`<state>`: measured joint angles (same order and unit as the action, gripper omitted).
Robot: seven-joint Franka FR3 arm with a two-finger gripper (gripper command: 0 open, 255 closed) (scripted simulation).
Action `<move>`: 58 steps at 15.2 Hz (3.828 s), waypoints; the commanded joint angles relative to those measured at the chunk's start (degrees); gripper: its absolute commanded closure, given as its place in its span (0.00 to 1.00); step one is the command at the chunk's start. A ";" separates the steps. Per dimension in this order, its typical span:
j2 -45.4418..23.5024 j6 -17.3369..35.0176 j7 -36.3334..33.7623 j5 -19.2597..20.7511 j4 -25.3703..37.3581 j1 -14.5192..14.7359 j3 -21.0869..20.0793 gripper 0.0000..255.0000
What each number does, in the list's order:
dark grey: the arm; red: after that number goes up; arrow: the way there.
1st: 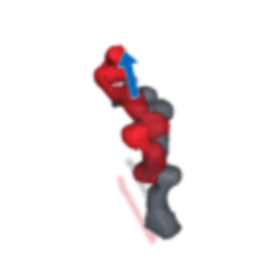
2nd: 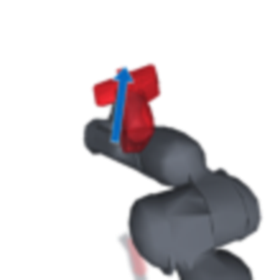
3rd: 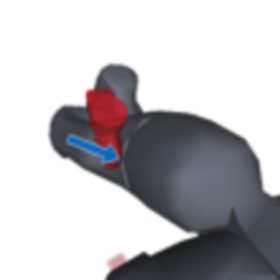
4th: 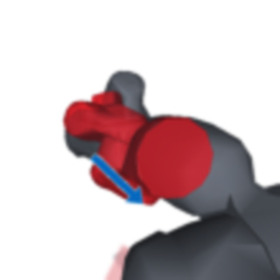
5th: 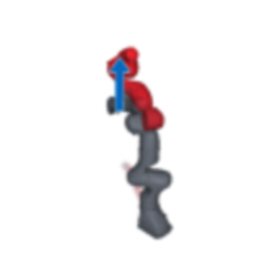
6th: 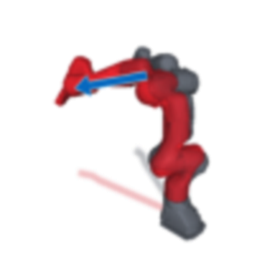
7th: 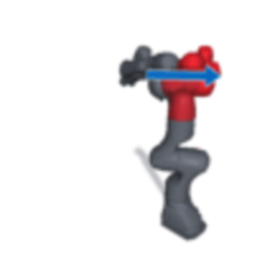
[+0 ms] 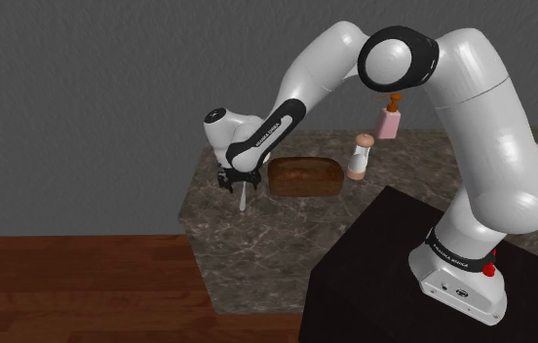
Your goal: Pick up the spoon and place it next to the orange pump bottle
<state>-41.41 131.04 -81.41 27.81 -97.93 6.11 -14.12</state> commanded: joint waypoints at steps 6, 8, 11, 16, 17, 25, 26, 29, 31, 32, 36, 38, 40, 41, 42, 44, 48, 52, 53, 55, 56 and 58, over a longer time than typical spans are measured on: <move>-0.22 0.19 -0.09 0.09 0.04 0.05 0.06 0.00; -0.22 0.19 -0.09 0.09 0.04 0.05 0.06 1.00; -0.20 0.18 -0.08 0.08 0.04 0.04 0.06 1.00; -0.22 0.20 -0.09 0.09 0.04 0.05 0.06 1.00; 0.36 -0.22 0.10 -0.11 -0.11 -0.06 -0.10 1.00; 4.74 -3.79 1.67 -1.82 -0.74 -0.88 -1.36 1.00; 5.26 -4.26 1.87 -2.04 -0.76 -0.97 -1.50 1.00; 6.78 -5.70 2.48 -2.69 -0.74 -1.23 -1.93 1.00; 7.75 -6.69 2.89 -3.13 -0.67 -1.39 -2.20 1.00; 8.23 -7.19 3.10 -3.35 -0.61 -1.47 -2.34 1.00; 10.06 -9.24 3.93 -4.21 -0.25 -1.76 -2.83 1.00; 10.93 -10.29 4.34 -4.64 0.01 -1.88 -3.06 1.00; 11.76 -11.37 4.76 -5.05 0.32 -2.00 -3.28 1.00; 12.17 -11.92 4.96 -5.26 0.50 -2.05 -3.39 1.00; 12.57 -12.47 5.17 -5.46 0.69 -2.10 -3.49 1.00; 13.33 -13.58 5.57 -5.85 1.12 -2.19 -3.68 1.00; 14.77 -15.87 6.37 -6.61 2.13 -2.34 -4.03 1.00; 16.05 -18.24 7.15 -7.30 3.36 -2.44 -4.33 1.00; 16.34 -18.85 7.34 -7.47 3.71 -2.46 -4.40 1.00; 16.91 -20.07 7.72 -7.78 4.44 -2.48 -4.53 1.00; 17.17 -20.69 7.91 -7.93 4.83 -2.49 -4.59 1.00; 17.67 -21.94 8.28 -8.22 5.65 -2.50 -4.70 1.00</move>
<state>-23.93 109.83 -73.42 19.74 -92.85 3.65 -18.79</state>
